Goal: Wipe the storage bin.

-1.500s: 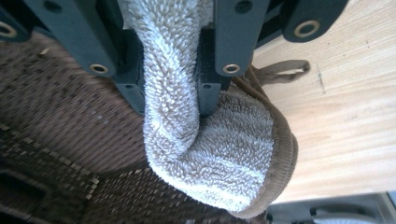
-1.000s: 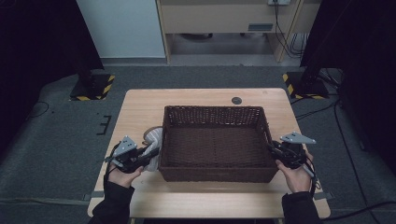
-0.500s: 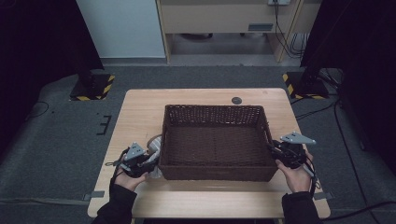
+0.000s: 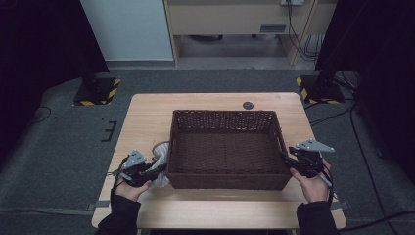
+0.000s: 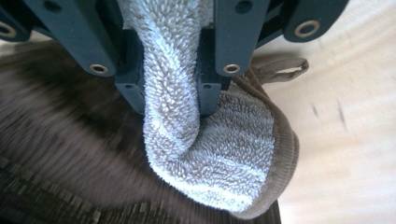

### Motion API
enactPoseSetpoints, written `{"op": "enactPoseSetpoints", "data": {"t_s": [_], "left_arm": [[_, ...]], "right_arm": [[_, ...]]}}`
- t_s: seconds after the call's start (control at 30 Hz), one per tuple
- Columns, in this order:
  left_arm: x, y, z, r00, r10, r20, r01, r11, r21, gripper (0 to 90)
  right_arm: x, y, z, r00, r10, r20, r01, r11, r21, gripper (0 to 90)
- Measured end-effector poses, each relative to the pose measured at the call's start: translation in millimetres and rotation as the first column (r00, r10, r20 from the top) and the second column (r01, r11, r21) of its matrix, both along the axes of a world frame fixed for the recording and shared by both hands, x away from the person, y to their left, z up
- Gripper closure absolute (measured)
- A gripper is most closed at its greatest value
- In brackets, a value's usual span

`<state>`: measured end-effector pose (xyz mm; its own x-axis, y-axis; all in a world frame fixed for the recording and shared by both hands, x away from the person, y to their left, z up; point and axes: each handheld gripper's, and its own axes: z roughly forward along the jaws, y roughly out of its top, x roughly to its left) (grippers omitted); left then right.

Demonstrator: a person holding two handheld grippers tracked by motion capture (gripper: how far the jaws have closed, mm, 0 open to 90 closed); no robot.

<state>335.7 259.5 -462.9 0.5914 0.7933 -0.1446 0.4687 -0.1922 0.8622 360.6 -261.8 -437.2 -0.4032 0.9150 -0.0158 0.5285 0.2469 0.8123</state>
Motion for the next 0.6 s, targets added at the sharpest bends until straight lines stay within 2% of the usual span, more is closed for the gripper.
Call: {"op": "enactPoseSetpoints", "data": {"t_s": [0.13, 0.23, 0.4, 0.47, 0.6], "left_arm": [[-11.1, 0.3, 13.6, 0.9993, -0.018, 0.031, 0.019, 0.9995, -0.025, 69.2], [-14.9, -2.7, 16.6, 0.9991, -0.023, 0.035, 0.024, 0.9995, -0.022, 69.2], [-11.1, -7.5, 17.7, 0.9992, -0.023, 0.032, 0.024, 0.9995, -0.022, 69.6], [-7.5, -8.7, 18.4, 0.9992, -0.021, 0.035, 0.022, 0.9996, -0.016, 69.7], [1.1, -9.2, 16.8, 0.9991, -0.008, 0.043, 0.009, 0.9998, -0.017, 69.7]], "right_arm": [[-4.1, 2.0, 3.2, 0.9996, 0.027, -0.008, -0.027, 1.000, 0.001, 60.7], [-6.0, 4.4, 2.1, 0.9993, 0.028, -0.025, -0.028, 0.999, -0.036, 63.5], [-2.9, 5.5, -1.9, 0.9985, -0.001, -0.055, 0.000, 1.000, -0.025, 67.8], [-0.1, 7.2, -2.1, 0.9989, -0.015, -0.045, 0.014, 0.999, -0.038, 69.0], [8.4, 6.7, -3.4, 0.9990, -0.020, -0.039, 0.019, 1.000, -0.017, 68.9]]}}
